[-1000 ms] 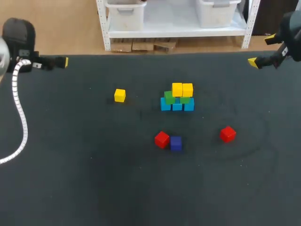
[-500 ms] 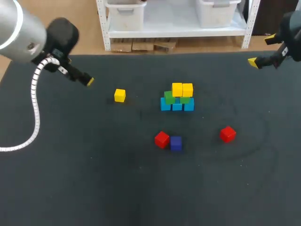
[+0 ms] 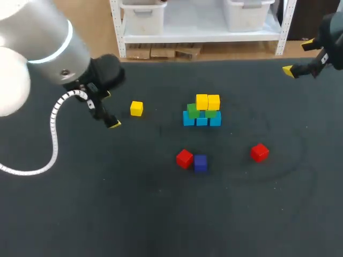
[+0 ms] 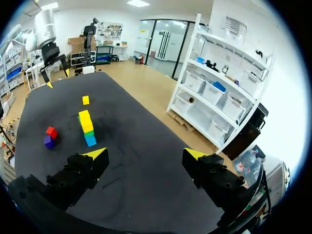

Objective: Place the blue cubes, place green cubes on the blue cubes, place the yellow cubes on the green cubes, then place the red cubes on the yellow cubes, and place purple cube on the red cubes.

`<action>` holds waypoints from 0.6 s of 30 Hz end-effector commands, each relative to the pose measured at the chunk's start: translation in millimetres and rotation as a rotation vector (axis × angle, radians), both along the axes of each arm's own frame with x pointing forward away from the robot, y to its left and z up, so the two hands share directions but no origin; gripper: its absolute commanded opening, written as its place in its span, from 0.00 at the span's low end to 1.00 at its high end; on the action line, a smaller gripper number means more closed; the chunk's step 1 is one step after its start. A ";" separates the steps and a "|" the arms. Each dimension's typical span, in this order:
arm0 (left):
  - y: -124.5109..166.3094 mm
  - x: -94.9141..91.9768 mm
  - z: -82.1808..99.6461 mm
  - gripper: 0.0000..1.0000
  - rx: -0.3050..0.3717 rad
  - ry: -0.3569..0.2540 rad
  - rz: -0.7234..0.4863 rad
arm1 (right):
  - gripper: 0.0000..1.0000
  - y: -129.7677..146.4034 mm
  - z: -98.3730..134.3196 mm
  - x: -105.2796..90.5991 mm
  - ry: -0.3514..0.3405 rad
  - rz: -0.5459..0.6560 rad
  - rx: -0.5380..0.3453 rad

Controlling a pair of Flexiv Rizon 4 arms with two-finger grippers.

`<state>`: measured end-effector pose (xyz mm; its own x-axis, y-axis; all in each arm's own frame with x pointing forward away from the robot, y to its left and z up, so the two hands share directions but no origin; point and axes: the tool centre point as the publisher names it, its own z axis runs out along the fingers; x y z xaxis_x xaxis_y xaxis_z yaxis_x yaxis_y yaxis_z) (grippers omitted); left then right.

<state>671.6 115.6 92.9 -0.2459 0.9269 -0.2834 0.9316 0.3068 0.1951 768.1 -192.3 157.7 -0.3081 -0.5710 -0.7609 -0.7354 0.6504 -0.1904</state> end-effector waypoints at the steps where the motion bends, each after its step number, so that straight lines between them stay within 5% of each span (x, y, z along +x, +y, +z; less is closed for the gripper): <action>1: -10.9 19.6 -11.2 1.00 0.285 0.147 -0.678 | 1.00 0.1 0.5 -0.9 0.000 -0.002 -0.001; 9: -20.0 45.8 -34.0 1.00 0.400 0.161 -0.798 | 1.00 0.1 0.5 -0.9 0.000 -0.002 -0.001; 12: -23.0 52.4 -37.5 1.00 0.412 0.231 -0.838 | 1.00 0.1 0.5 -0.9 0.000 -0.002 -0.001; 18: -31.4 71.5 -41.8 1.00 0.403 0.264 -0.848 | 1.00 0.1 0.5 -0.9 0.000 -0.002 -0.001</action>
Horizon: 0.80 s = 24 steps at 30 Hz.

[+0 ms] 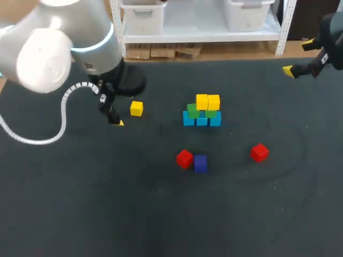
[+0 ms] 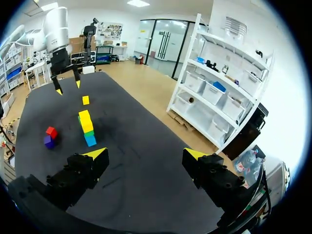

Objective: Place the blue cubes, place green cubes on the blue cubes, place the yellow cubes on the green cubes, then place the red cubes on the yellow cubes, and place purple cube on the red cubes.

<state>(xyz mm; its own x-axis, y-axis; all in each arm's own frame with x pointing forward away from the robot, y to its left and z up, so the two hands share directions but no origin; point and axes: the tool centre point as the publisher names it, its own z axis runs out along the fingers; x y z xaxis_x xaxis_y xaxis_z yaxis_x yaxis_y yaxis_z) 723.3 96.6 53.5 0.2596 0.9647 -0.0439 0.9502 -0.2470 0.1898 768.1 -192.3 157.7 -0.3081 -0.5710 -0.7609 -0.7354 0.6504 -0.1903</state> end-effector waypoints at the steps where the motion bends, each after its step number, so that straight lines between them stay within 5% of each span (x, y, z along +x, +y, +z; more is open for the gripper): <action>1: -13.6 23.8 -2.9 1.00 0.214 0.239 -0.292 | 1.00 0.1 0.5 -0.9 0.000 -0.002 -0.001; 9: -25.3 49.6 -16.7 1.00 0.126 0.314 -0.105 | 1.00 0.1 0.5 -0.9 0.000 -0.002 -0.001; 16: -9.6 43.1 -26.4 1.00 0.026 0.337 0.058 | 1.00 0.1 0.5 -0.9 0.000 -0.002 -0.001; 24: -6.3 34.7 -32.4 1.00 0.027 0.352 0.105 | 1.00 0.1 0.5 -0.9 0.000 -0.002 -0.001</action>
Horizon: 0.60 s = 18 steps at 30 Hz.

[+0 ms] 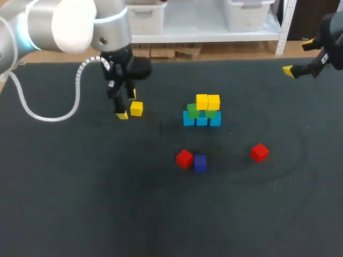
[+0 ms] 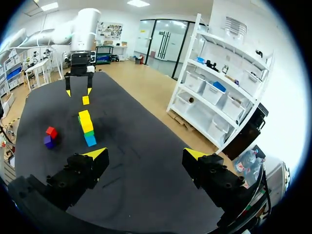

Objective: Place the blue cubes, place green cubes on the blue cubes, place the yellow cubes on the green cubes, then place the red cubes on the yellow cubes, and place purple cube on the red cubes.

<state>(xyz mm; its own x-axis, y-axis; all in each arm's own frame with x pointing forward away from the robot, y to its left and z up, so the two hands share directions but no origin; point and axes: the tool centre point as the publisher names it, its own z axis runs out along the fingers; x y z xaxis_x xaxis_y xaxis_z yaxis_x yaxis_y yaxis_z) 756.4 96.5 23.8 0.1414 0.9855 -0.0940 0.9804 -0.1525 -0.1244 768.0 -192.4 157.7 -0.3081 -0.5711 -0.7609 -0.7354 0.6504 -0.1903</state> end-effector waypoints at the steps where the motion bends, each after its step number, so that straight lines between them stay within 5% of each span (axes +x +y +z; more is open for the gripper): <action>1: -8.7 1.2 -3.5 1.00 0.014 0.034 0.011 | 1.00 0.2 0.4 -0.9 0.000 -0.002 -0.001; 18: -23.3 4.7 -17.0 1.00 0.006 -0.041 0.081 | 1.00 0.2 0.4 -0.9 0.000 -0.002 -0.001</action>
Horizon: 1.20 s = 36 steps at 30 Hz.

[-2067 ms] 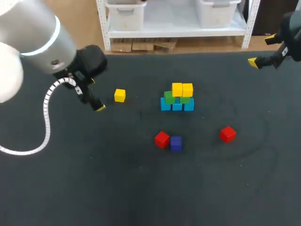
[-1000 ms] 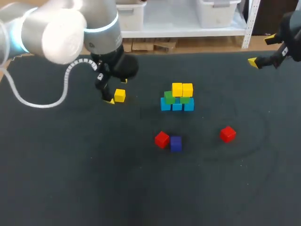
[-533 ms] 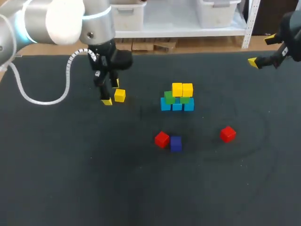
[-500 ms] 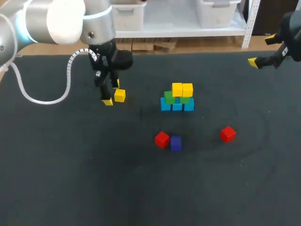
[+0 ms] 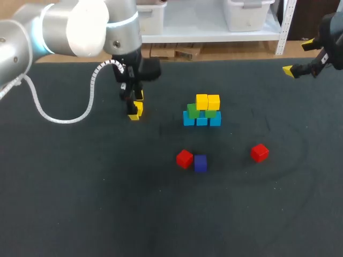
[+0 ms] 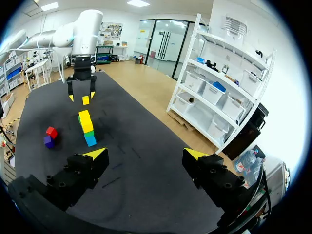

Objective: Place the blue cubes, place green cubes on the blue cubes, place the yellow cubes on the green cubes, then place the red cubes on the yellow cubes, and place purple cube on the red cubes.

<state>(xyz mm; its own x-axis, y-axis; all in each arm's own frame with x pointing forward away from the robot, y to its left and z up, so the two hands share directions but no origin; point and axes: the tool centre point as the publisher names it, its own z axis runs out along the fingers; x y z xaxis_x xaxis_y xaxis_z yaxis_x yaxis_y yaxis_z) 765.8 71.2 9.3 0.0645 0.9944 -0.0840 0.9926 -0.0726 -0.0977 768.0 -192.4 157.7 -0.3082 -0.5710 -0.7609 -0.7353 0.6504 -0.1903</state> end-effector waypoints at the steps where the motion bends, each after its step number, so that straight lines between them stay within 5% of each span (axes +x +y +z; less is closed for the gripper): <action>1: 2.4 -4.8 -3.5 1.00 0.002 -0.015 0.000 | 1.00 0.2 0.4 -0.9 0.000 -0.002 -0.001; 7: 2.3 -3.8 -8.5 0.98 0.019 -0.047 0.007 | 1.00 0.2 0.4 -0.9 0.000 -0.002 -0.001; 8: 2.5 -3.3 -9.6 0.91 0.018 -0.052 0.017 | 1.00 0.2 0.4 -0.9 0.000 -0.002 -0.001; 10: 2.0 -1.2 -10.6 0.53 0.010 -0.054 0.044 | 1.00 0.2 0.4 -0.9 0.000 -0.002 -0.001; 12: 1.7 -0.2 -10.4 0.28 0.009 -0.071 0.043 | 1.00 0.2 0.4 -0.9 0.000 -0.002 -0.001; 13: 1.7 -0.2 -10.4 0.00 0.009 -0.077 0.043 | 1.00 0.2 0.4 -0.9 0.000 -0.002 -0.001; 27: 4.4 6.0 12.5 0.00 0.109 -0.174 0.090 | 1.00 0.2 0.4 -0.9 0.000 -0.002 -0.001; 36: -28.7 5.0 71.6 0.00 0.073 -0.147 0.153 | 1.00 0.2 0.4 -0.9 0.000 -0.002 -0.001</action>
<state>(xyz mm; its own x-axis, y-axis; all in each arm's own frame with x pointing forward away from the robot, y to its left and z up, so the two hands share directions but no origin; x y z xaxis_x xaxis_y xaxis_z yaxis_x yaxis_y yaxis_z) 770.5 46.2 62.3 -0.0808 0.9964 -0.0241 0.9949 0.0821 0.0586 768.0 -192.4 157.7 -0.3081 -0.5710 -0.7609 -0.7354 0.6504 -0.1903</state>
